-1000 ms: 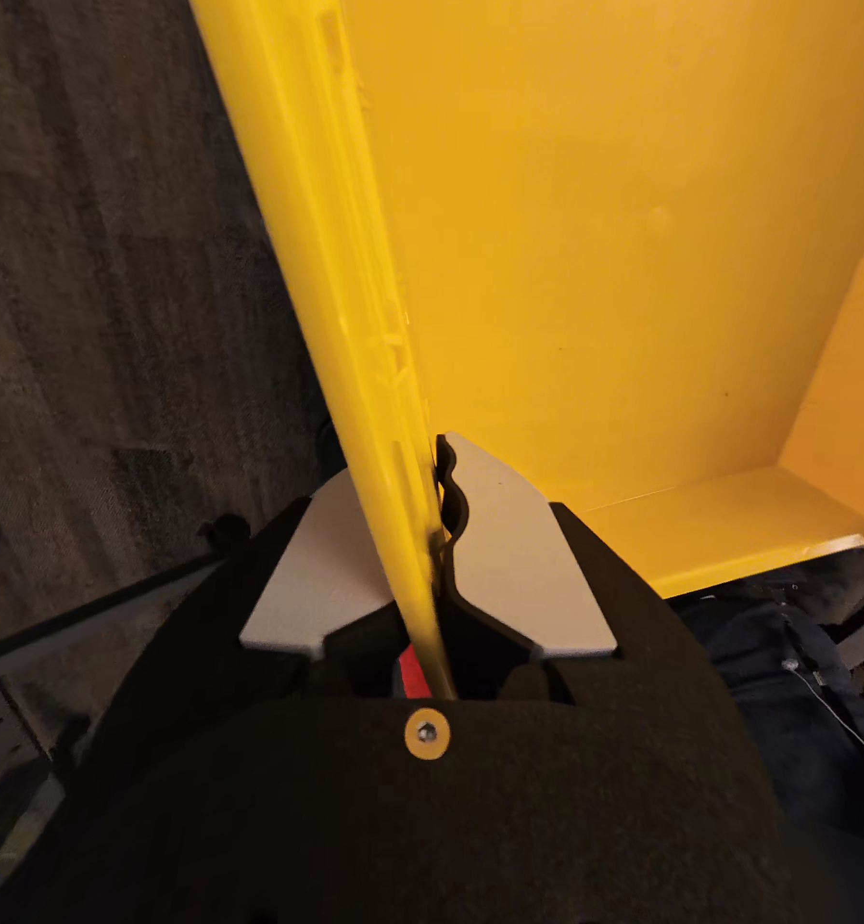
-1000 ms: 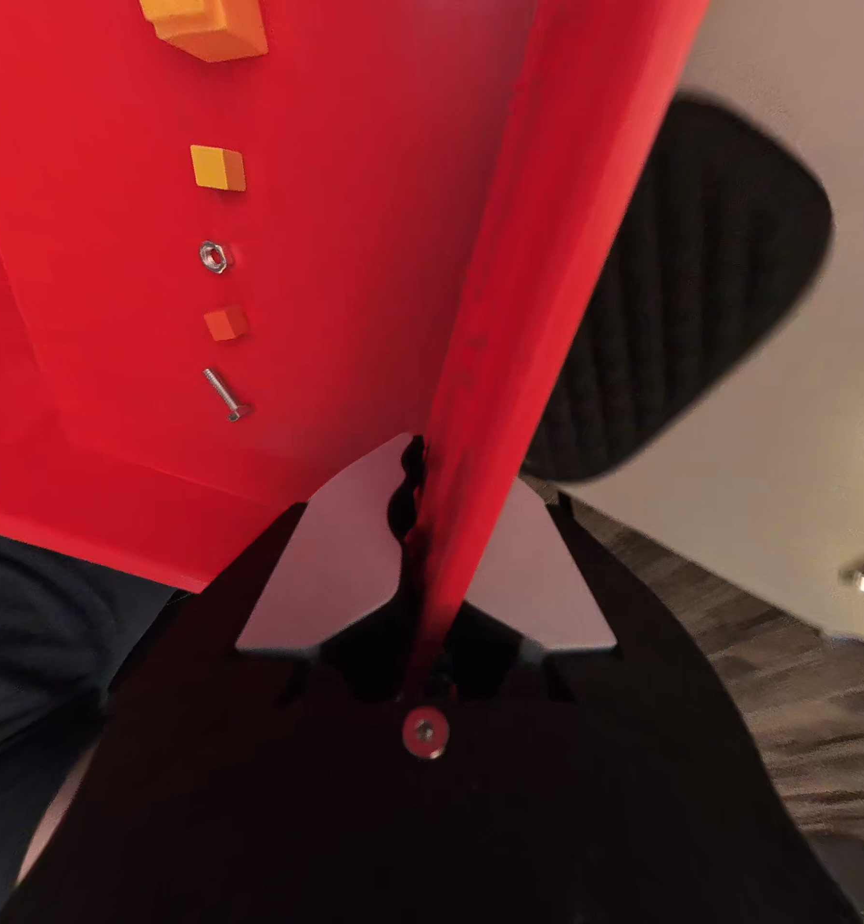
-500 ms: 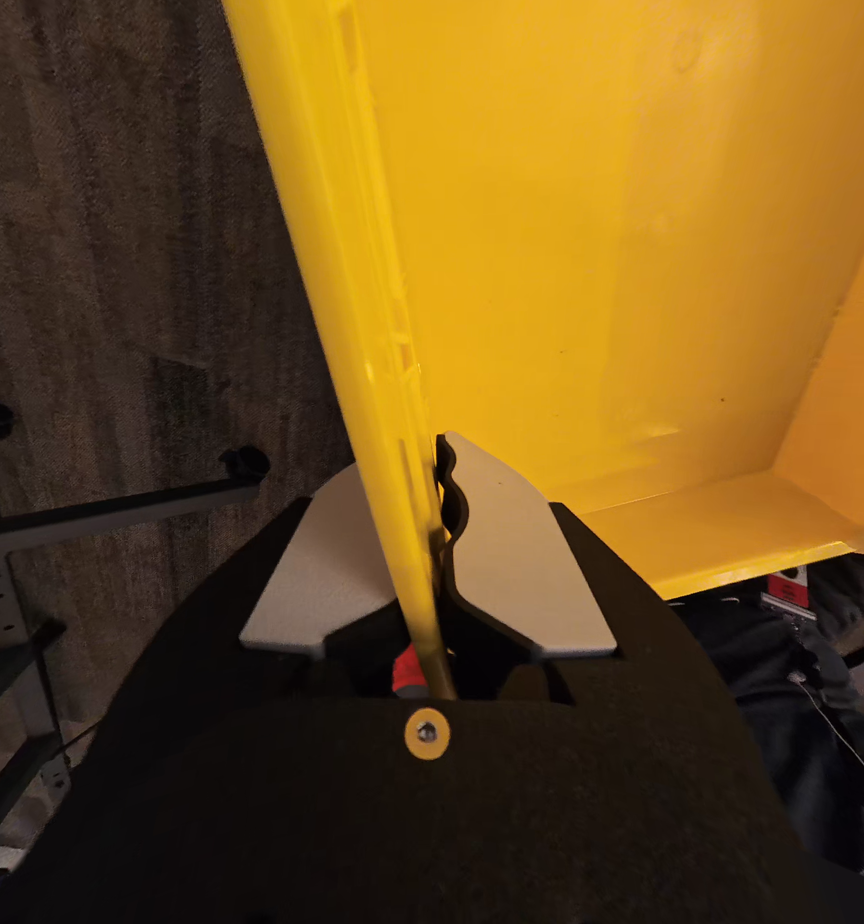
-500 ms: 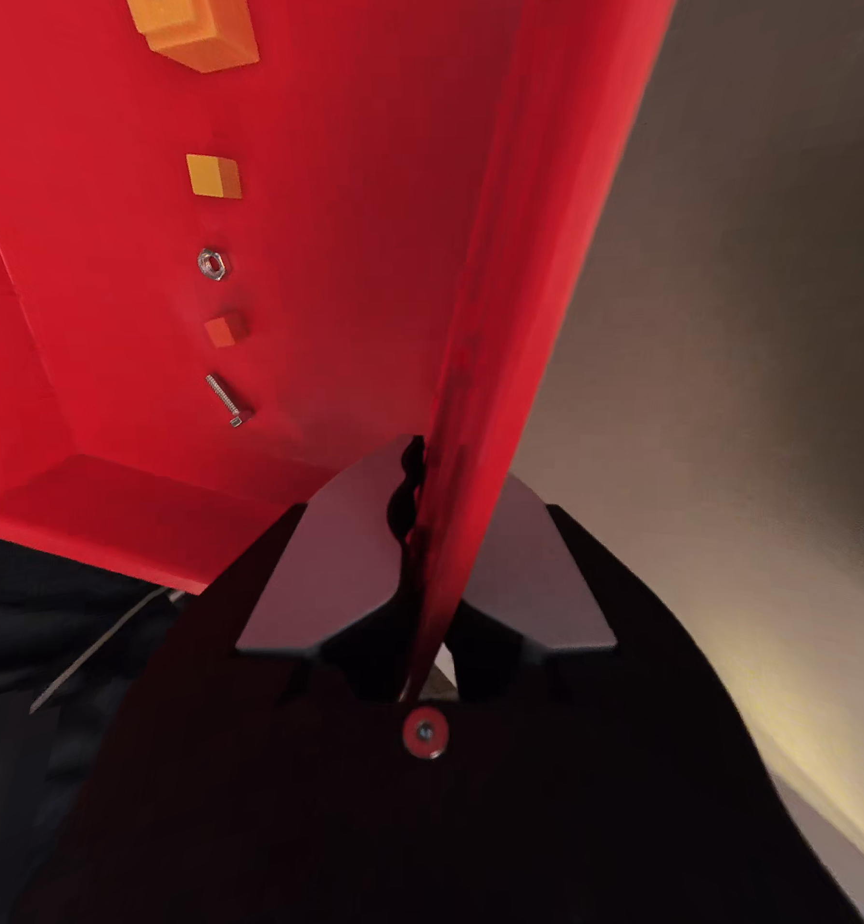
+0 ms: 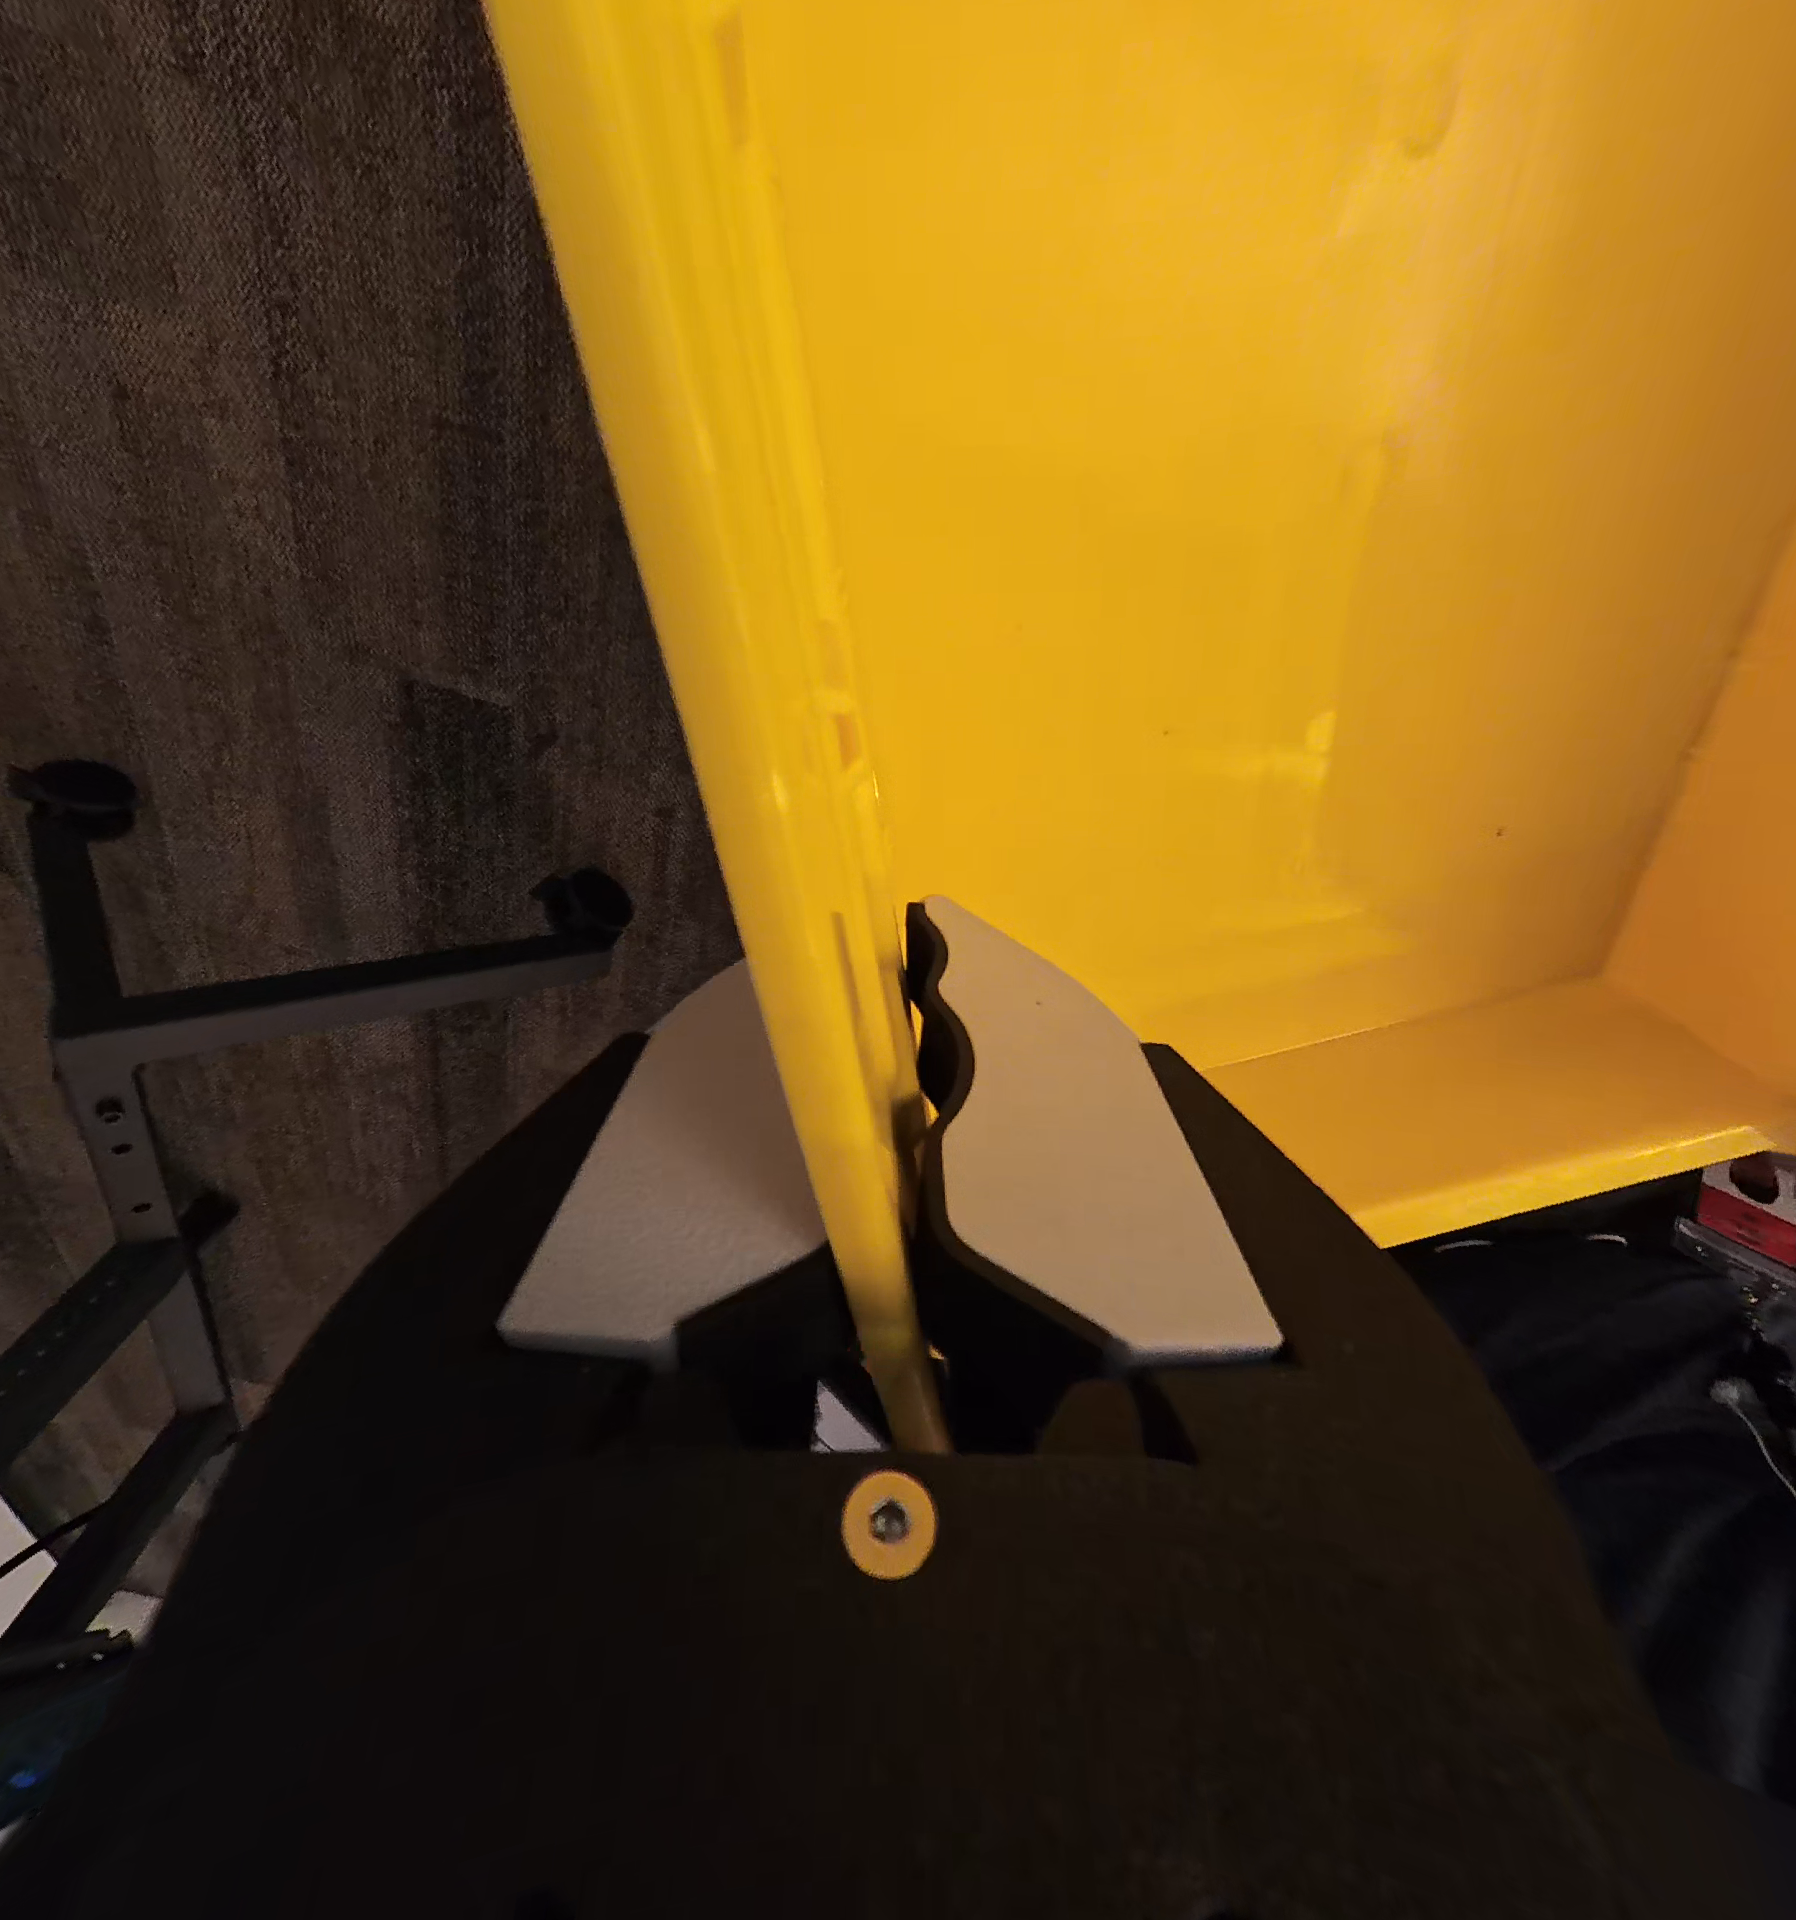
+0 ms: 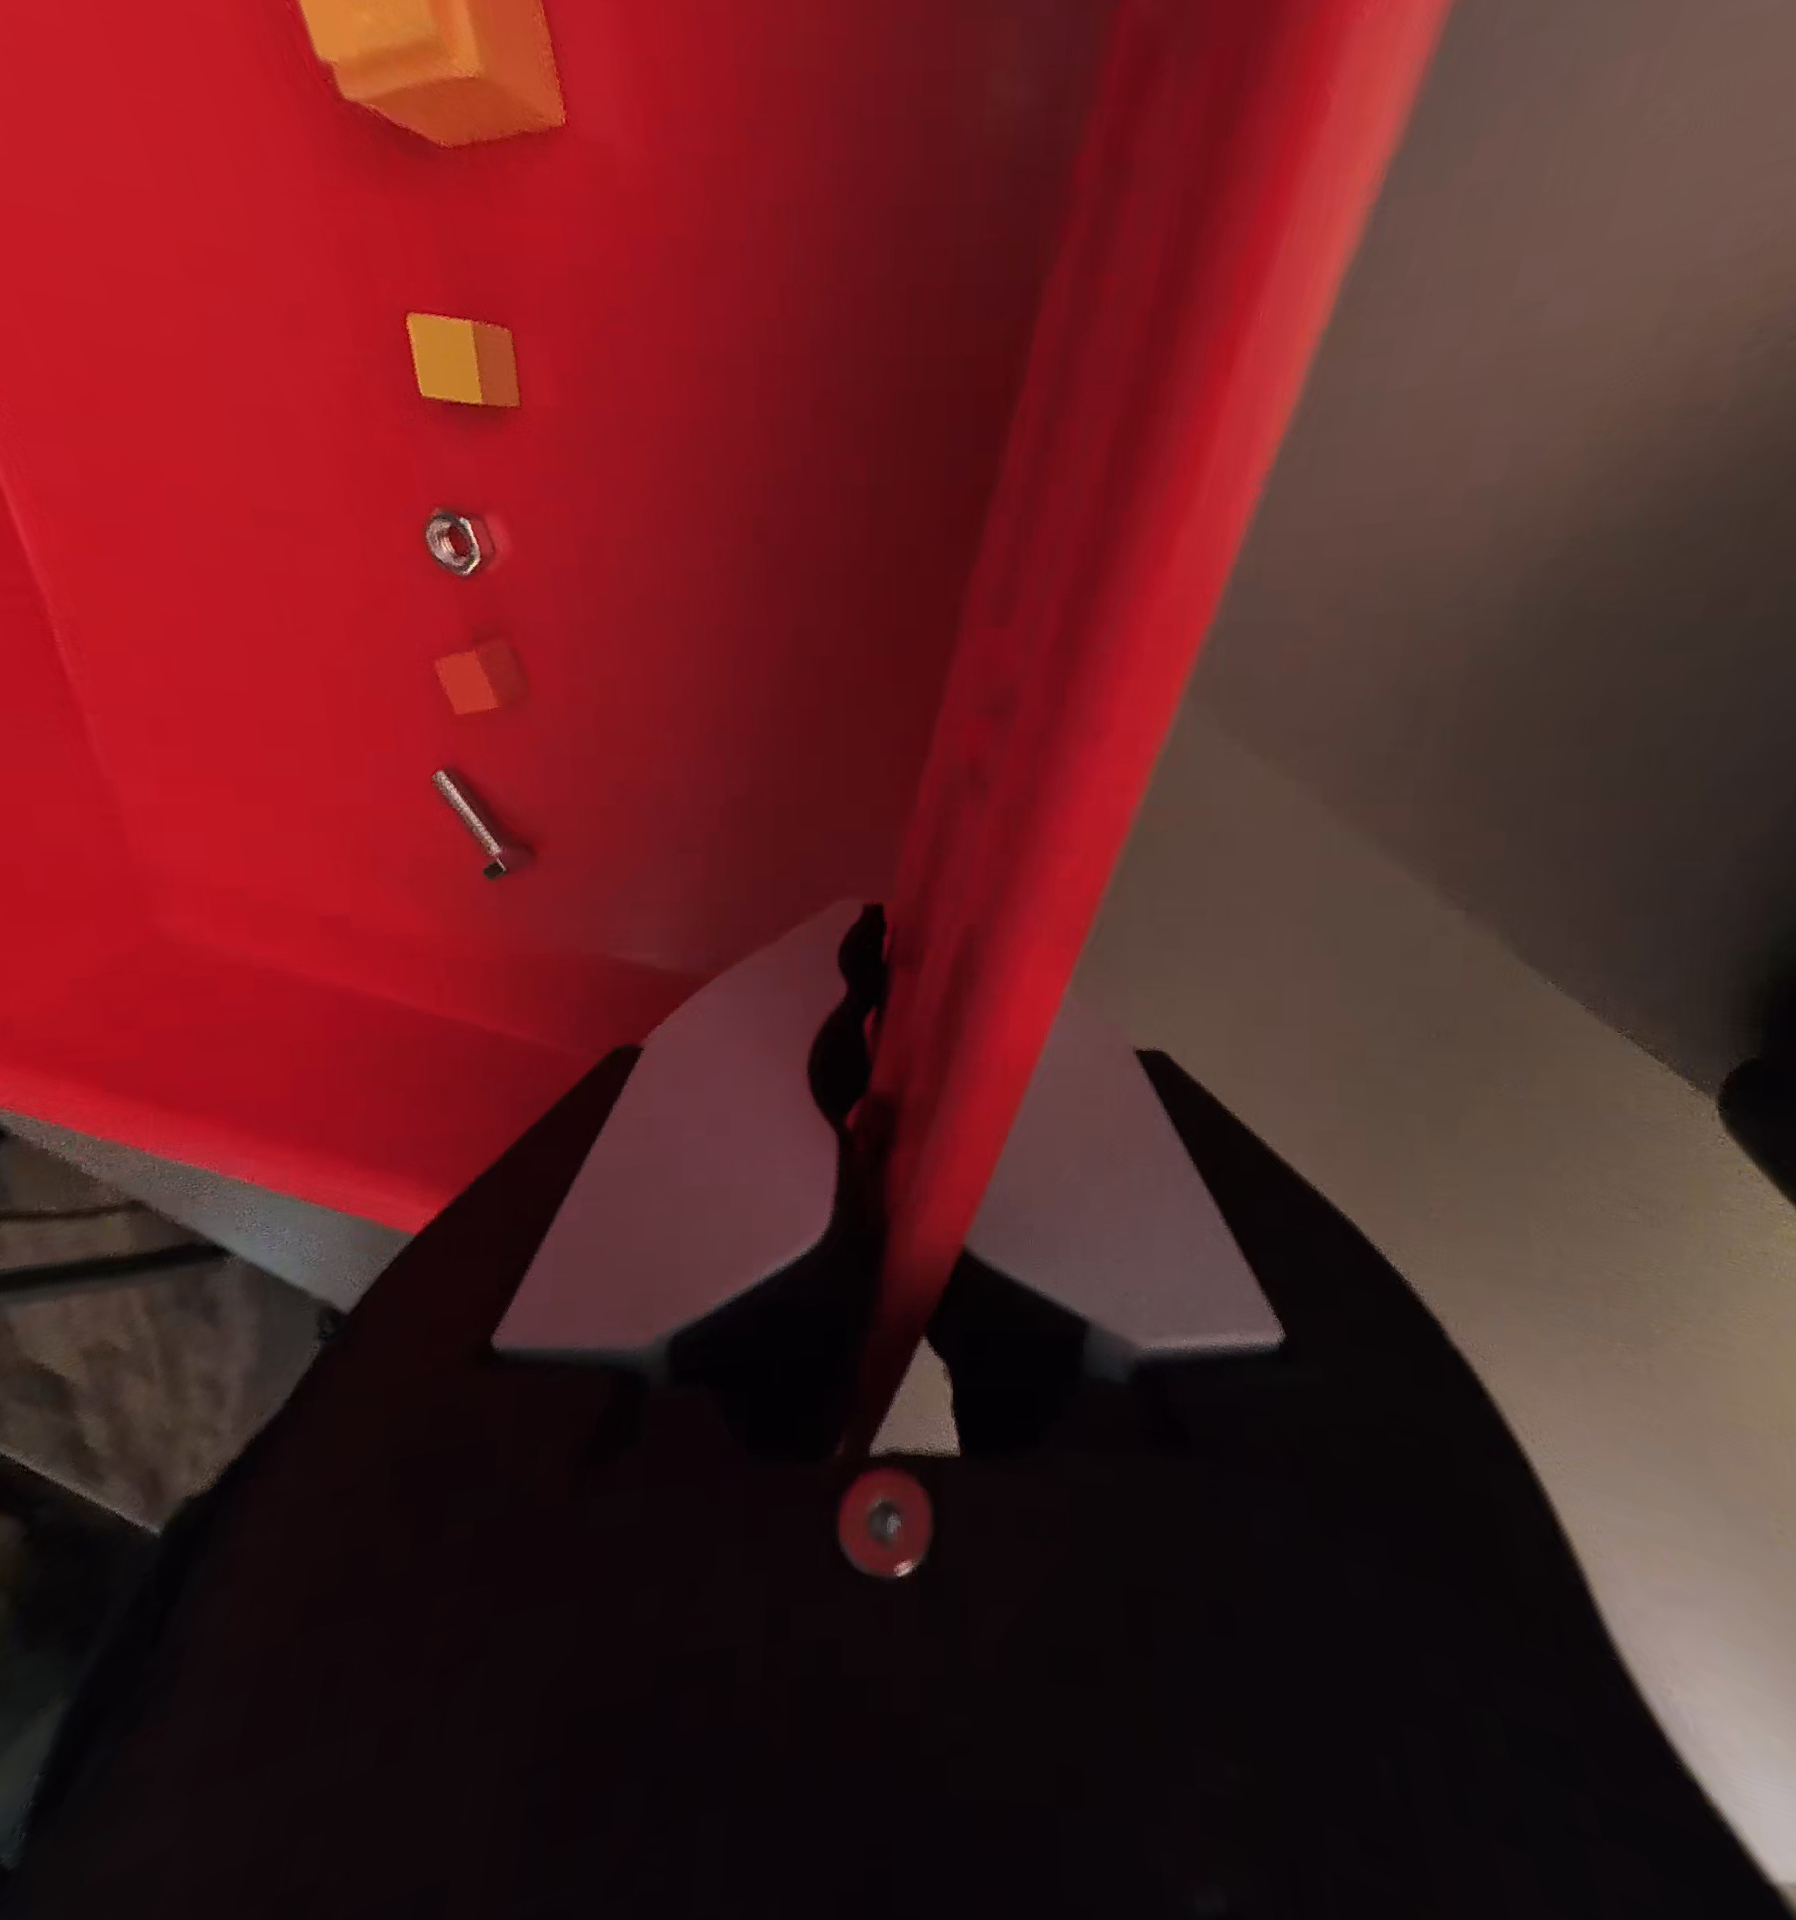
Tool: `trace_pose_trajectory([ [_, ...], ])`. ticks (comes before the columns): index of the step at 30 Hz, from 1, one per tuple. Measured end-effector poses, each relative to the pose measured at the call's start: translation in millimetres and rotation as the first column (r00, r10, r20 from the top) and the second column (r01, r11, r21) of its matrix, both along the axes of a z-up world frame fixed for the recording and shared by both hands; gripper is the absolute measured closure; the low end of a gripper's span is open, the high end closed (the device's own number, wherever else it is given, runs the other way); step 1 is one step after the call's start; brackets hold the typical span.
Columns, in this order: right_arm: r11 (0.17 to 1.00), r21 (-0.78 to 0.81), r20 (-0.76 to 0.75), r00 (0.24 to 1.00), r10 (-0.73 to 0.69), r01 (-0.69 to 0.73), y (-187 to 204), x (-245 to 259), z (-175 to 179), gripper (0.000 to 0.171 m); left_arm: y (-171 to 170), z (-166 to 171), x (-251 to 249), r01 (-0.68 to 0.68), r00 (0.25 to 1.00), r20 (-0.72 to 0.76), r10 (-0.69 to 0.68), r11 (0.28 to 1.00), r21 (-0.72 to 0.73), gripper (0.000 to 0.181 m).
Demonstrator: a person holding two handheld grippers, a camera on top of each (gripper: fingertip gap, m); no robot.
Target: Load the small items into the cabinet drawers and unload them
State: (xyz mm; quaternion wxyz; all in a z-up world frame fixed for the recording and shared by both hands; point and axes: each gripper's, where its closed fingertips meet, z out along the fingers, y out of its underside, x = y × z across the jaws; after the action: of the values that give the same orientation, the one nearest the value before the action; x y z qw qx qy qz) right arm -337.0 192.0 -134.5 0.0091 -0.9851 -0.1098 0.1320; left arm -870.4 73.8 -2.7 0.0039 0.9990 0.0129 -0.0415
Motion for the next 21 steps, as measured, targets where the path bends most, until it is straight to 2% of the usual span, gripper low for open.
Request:
trace_pose_trajectory([
  [4, 0.996, 0.001, 0.023, 0.996, -0.092, 0.092, 3, 3, -1, 0.167, 7, 2, 5, 0.029, 1.0, -0.009, -0.029, 1.0, -0.001, 0.177],
  [8, 0.999, 0.018, 0.065, 0.997, -0.044, 0.043, 1, 1, 6, 0.157, 12, 5, 17, 0.056, 0.998, 0.008, -0.056, 0.998, 0.019, 0.177],
  [12, 0.983, 0.179, 0.118, 0.993, 0.003, -0.025, 8, 12, 44, 0.147, 11, 16, 34, 0.095, 0.995, 0.012, -0.096, 0.995, 0.041, 0.177],
  [14, 0.944, 0.312, 0.113, 0.991, 0.07, -0.103, 0, 16, 72, 0.147, 9, 25, 46, 0.144, 0.99, -0.002, -0.144, 0.988, 0.059, 0.178],
  [16, 0.865, 0.463, 0.124, 0.98, 0.153, -0.194, -26, 28, 95, 0.147, 5, 36, 62, 0.191, 0.982, -0.007, -0.191, 0.978, 0.082, 0.178],
  [18, 0.791, 0.562, 0.113, 0.97, 0.214, -0.24, -71, 53, 106, 0.147, 0, 47, 83, 0.24, 0.97, 0.002, -0.242, 0.965, 0.103, 0.177],
  [21, 0.783, 0.601, -0.036, 0.973, 0.227, -0.16, -156, 111, 107, 0.147, -9, 65, 129, 0.338, 0.939, 0.017, -0.342, 0.932, 0.128, 0.177],
])
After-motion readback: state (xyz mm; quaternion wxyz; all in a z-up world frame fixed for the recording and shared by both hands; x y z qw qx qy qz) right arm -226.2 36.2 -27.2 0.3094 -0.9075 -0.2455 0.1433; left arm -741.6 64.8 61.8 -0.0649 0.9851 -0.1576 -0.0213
